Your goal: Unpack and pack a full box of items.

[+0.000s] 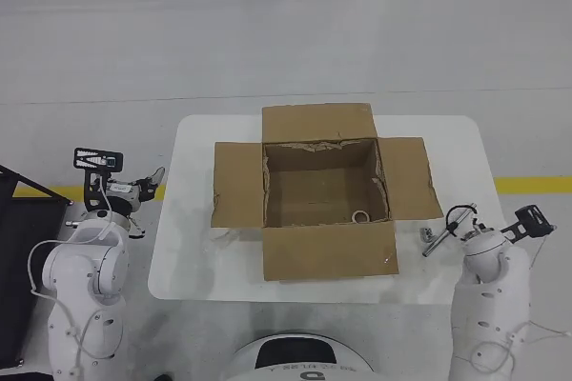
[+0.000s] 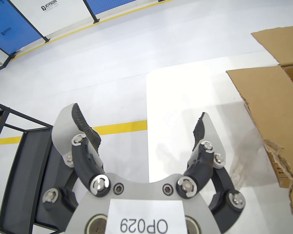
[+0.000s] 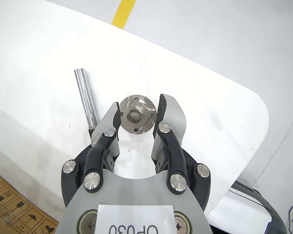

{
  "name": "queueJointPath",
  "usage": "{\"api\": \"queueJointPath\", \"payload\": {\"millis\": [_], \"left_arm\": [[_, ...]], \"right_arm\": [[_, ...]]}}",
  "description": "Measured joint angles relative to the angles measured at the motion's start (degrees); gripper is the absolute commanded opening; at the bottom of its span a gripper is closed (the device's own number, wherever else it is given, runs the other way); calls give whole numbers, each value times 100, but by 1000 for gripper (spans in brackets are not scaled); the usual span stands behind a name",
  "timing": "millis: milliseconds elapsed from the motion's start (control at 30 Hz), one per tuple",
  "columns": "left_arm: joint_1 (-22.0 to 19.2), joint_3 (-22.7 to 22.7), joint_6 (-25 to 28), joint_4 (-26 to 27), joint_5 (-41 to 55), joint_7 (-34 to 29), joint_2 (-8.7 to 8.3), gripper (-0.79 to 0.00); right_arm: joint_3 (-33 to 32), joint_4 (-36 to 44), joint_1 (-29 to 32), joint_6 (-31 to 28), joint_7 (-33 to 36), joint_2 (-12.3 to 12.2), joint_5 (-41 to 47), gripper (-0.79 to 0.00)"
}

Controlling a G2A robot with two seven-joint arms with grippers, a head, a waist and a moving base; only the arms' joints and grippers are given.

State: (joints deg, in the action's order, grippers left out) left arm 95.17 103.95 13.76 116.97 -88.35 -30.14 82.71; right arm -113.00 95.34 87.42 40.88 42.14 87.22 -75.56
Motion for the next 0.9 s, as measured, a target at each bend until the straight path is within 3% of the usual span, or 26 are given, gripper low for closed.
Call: {"api": "queueJointPath", "payload": {"millis": [467, 567, 600, 667, 900], "left_arm": [[0, 0, 0, 0, 0, 0, 0, 0], [0, 0, 0, 0, 0, 0, 0, 0], [0, 0, 0, 0, 0, 0, 0, 0], [0, 0, 0, 0, 0, 0, 0, 0], [0, 0, 0, 0, 0, 0, 0, 0]], "right_arm": [[255, -538, -229, 92, 101, -27, -459, -483], [290, -572, -242, 106, 151, -29, -530, -570], [298, -569, -236, 112, 163, -29, -547, -665], [313, -538, -205, 122, 187, -29, -580, -785], [281, -6, 115, 165, 160, -2, -447, -785]]}}
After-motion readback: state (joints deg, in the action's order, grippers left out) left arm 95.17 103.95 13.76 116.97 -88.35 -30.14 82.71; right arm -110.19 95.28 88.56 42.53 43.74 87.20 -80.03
